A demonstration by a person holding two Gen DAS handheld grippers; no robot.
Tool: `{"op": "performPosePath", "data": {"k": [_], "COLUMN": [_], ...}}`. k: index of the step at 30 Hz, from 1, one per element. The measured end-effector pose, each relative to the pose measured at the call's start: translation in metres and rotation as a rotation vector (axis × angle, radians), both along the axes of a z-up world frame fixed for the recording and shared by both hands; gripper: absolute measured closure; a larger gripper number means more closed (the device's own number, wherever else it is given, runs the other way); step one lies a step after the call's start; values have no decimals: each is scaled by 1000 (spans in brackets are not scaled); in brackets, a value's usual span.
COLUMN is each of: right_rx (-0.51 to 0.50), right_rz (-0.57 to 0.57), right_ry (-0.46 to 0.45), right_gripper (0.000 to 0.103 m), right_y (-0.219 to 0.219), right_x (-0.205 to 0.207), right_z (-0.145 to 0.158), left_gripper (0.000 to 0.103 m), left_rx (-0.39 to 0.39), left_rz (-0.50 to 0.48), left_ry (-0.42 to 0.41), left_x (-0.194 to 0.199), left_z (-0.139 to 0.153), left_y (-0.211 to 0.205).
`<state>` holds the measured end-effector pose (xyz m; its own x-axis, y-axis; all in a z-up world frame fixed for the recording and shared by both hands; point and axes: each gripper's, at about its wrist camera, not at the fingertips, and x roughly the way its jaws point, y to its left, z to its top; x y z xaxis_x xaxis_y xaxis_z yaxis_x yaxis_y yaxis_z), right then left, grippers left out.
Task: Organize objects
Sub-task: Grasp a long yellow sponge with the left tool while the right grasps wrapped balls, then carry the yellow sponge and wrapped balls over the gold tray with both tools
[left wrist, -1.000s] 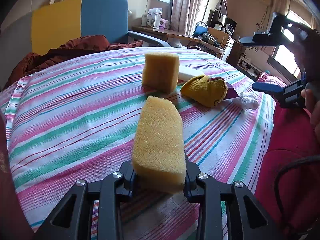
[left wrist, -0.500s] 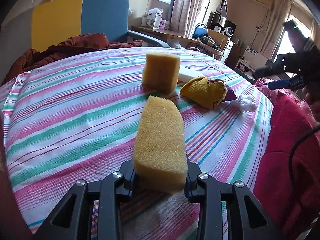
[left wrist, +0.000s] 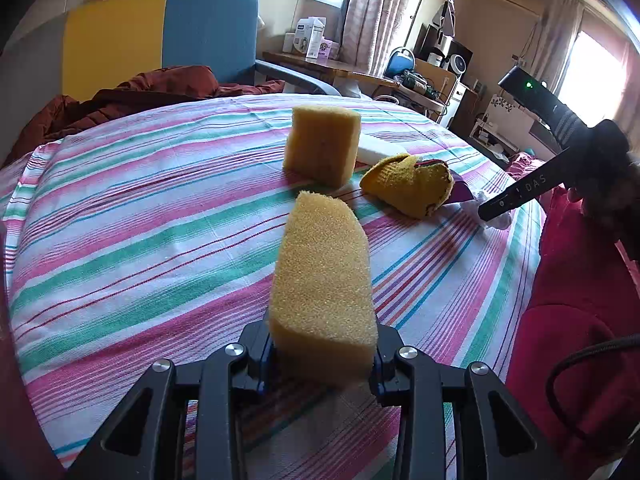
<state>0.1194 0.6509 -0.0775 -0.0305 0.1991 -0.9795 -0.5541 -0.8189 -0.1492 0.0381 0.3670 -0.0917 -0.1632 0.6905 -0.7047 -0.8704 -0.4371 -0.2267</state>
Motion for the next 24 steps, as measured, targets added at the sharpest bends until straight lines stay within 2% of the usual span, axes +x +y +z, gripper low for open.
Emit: {"op": "performPosePath", "data": {"k": [4,9,14,17,18,20,24], "right_rx": [47,77,52,32,25,7,-48], "right_rz": [4,-20,-34,3,20,58,127], "right_ry": [-27,11,208,303,331,379,437], "right_gripper": [70,70,70,70,70,70,70], "right_y": [-6,-22,-44,-69,-79,-99,-140], "right_x": [8,35,54,41,30,17,-11], "right_z": [5,26,63,77,80,85,89], "left_gripper": [66,66,68,68,68,68,68], "left_rx": [2,8,4,-42,-49,-39,0], "left_rz": [-1,-2,-4,-20,-15,5,66], "left_ry": [-3,-11,-22,45,40,9,20], "left_x": [-1,-2,-2,8,10,8,4], "left_z": [0,0,2,9,12,18,42], "left_y": [0,-1,-3,-8,-13,-24,-56]}}
